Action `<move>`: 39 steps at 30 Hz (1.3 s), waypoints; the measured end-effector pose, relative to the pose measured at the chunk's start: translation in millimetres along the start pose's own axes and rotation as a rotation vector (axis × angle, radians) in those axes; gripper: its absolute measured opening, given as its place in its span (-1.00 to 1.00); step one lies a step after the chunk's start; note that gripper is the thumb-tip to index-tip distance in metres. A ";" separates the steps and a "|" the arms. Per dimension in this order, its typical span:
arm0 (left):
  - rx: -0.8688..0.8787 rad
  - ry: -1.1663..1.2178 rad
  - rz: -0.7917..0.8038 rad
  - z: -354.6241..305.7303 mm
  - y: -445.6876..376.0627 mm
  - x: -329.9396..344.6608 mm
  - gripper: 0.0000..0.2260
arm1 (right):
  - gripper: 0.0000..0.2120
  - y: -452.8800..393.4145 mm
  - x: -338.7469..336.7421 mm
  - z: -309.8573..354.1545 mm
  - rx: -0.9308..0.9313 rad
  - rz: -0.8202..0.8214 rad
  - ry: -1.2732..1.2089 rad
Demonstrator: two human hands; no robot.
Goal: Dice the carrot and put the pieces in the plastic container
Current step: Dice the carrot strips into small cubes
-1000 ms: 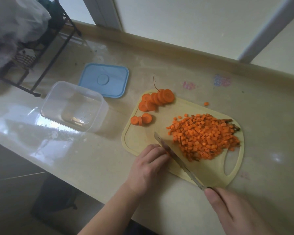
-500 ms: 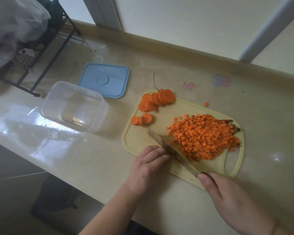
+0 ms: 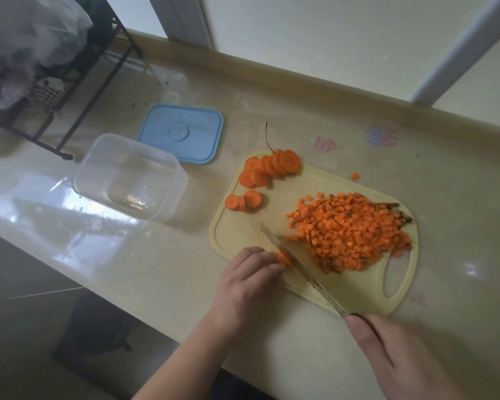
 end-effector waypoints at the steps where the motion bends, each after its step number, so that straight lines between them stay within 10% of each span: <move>1: 0.005 0.013 0.010 0.2 0.7 1.0 -0.78 | 0.01 -0.2 0.5 -0.8 0.002 0.005 0.011; 30: 0.010 0.060 0.070 1.2 -25.7 20.3 -0.77 | -0.21 -12.8 -6.2 4.5 0.052 -0.014 -0.118; 39: -0.191 0.030 -0.244 -1.1 -19.5 -12.4 -0.78 | -0.34 -12.6 -57.5 -5.9 -0.067 -0.247 0.199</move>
Point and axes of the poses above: each hand's wrist, its own y-axis away from the middle knuckle, its own x-axis out of the palm, z = x × y, the point moved 8 cm from there along -y, towards the middle knuckle, and after that the axes turned 4 degrees about -z, right-handed, at the moved point
